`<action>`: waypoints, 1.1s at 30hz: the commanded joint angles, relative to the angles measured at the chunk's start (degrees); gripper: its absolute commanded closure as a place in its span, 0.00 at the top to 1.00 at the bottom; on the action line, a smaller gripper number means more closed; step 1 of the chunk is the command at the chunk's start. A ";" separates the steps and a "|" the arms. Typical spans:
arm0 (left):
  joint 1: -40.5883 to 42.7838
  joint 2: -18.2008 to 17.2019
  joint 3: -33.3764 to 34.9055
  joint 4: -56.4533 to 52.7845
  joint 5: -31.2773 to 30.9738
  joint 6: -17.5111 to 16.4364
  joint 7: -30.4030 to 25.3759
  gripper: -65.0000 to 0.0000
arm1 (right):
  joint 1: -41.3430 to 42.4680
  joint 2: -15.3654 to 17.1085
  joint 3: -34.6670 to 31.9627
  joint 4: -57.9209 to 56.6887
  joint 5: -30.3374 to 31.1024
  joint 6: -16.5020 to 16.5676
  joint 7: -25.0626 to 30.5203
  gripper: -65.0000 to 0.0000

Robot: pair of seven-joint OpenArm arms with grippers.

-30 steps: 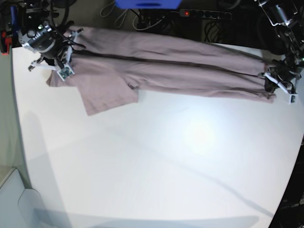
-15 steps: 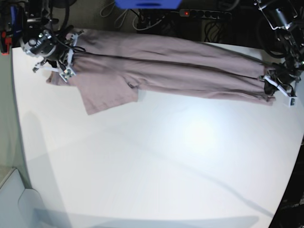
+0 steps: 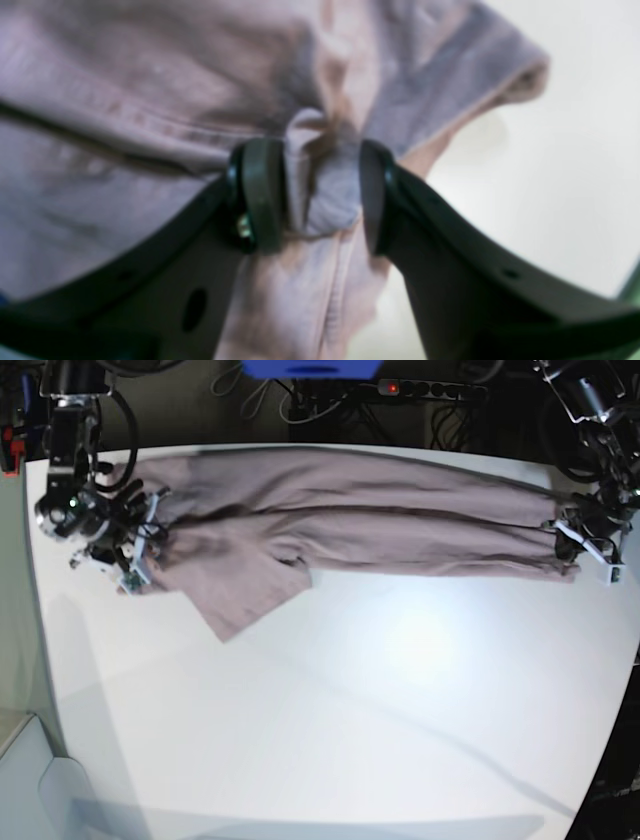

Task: Layout the t-shirt on the table in an organized manner, then fold the t-shirt properly
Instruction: 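Regrasp the strip ends with both grippers and pull them apart to straighten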

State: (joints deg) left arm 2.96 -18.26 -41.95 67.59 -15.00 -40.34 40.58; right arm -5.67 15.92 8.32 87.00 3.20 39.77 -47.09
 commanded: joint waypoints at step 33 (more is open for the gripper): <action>0.60 1.95 -5.56 0.50 -2.71 0.34 3.33 0.01 | 1.58 6.63 4.83 8.16 -4.39 -0.08 -10.36 0.47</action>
State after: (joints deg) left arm 3.31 -15.66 -47.44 67.64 -19.55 -40.82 42.37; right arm -4.64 21.41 12.69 94.00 -1.28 40.23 -57.71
